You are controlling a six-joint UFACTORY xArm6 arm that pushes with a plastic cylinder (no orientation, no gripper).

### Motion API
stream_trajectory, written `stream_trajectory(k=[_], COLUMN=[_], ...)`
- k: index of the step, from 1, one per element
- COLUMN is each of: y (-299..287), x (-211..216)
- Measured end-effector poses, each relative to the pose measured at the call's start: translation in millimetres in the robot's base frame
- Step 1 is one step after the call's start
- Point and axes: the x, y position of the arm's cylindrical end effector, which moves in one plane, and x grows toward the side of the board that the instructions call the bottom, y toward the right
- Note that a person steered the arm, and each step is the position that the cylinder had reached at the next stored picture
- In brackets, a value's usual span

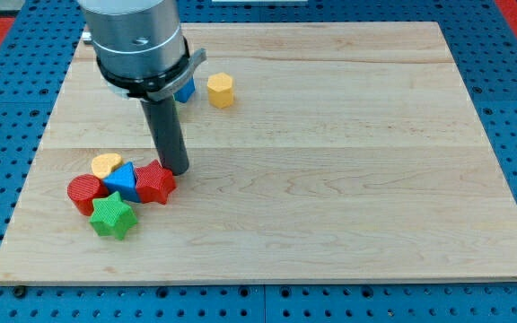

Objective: Replace the yellow hexagon above the blue triangle

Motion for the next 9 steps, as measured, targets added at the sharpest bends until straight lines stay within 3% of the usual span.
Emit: stream_trajectory(k=[2, 3, 4, 5, 6, 7, 8, 9], y=[134, 129, 54, -21, -29, 2, 0, 54], x=[-95, -151, -155, -126, -70, -51, -63, -74])
